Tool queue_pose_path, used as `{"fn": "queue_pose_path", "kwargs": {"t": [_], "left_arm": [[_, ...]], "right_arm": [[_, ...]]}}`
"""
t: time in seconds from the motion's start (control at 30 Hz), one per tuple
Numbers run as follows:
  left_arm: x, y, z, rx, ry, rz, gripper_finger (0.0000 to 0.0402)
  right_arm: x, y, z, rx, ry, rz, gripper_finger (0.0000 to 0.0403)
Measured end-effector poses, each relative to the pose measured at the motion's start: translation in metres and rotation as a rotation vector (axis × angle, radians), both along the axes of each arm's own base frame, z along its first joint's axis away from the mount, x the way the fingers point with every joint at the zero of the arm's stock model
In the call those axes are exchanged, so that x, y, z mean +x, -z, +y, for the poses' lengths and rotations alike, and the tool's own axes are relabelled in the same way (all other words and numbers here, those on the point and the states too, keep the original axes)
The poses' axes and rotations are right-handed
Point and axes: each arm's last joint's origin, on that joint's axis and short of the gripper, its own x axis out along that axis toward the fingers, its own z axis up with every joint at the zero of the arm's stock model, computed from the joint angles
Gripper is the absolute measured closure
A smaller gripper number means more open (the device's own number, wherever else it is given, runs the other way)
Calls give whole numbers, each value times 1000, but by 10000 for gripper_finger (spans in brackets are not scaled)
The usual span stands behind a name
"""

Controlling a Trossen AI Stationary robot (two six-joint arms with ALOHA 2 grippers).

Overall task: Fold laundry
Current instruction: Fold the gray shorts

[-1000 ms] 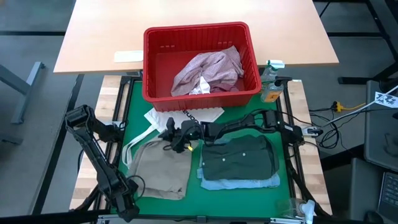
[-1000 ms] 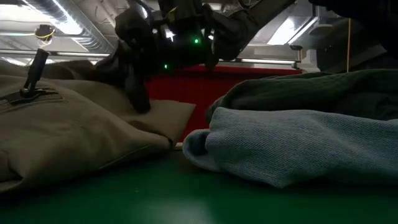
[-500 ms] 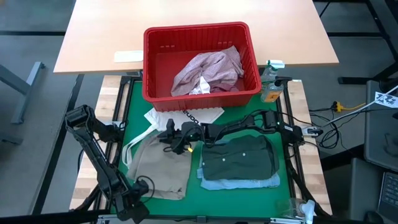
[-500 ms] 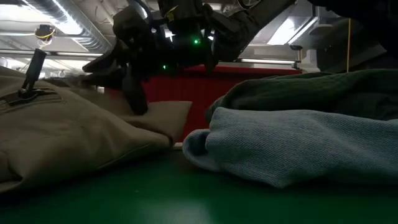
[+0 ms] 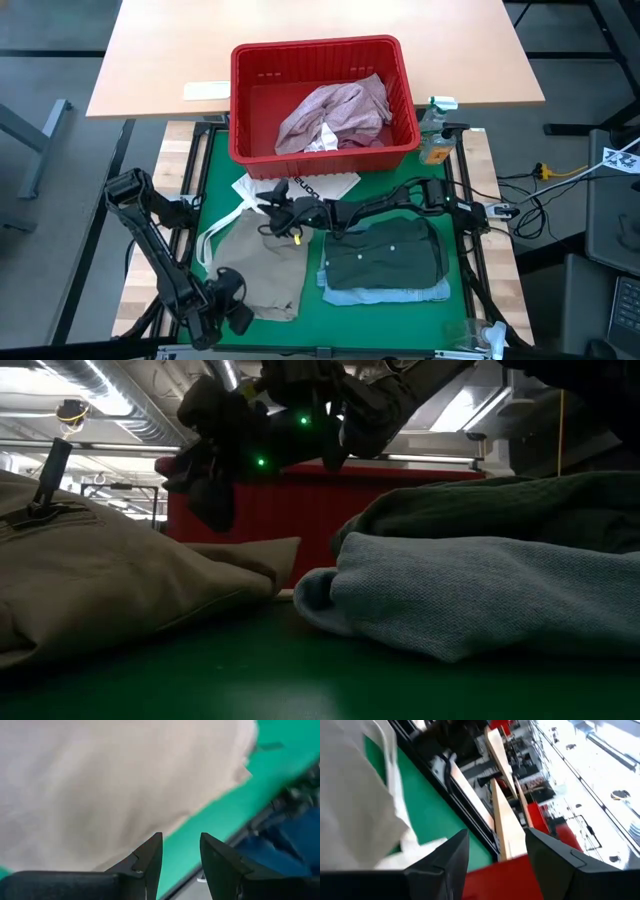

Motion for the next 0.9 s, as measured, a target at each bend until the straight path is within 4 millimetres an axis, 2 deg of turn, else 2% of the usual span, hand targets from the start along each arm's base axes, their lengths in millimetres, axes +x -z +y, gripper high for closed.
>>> {"fn": "queue_pose_path", "kwargs": {"t": [0.1, 0.27, 0.5, 0.67, 0.9], "left_arm": [[0, 0, 5, 1, -59, 26, 276], [-8, -9, 10, -32, -41, 84, 276], [-31, -22, 15, -69, -51, 205, 276], [-47, -20, 14, -44, -108, 259, 275], [-45, -9, 11, 12, -120, 279, 275]], "right_arm": [[-2, -4, 15, 0, -39, 7, 213], [-8, -17, 42, 0, -79, -4, 214], [-20, -27, 78, -5, -146, 52, 215], [-28, -18, 101, 24, -178, 134, 215], [-43, -1, 126, -26, -210, 316, 215]]}}
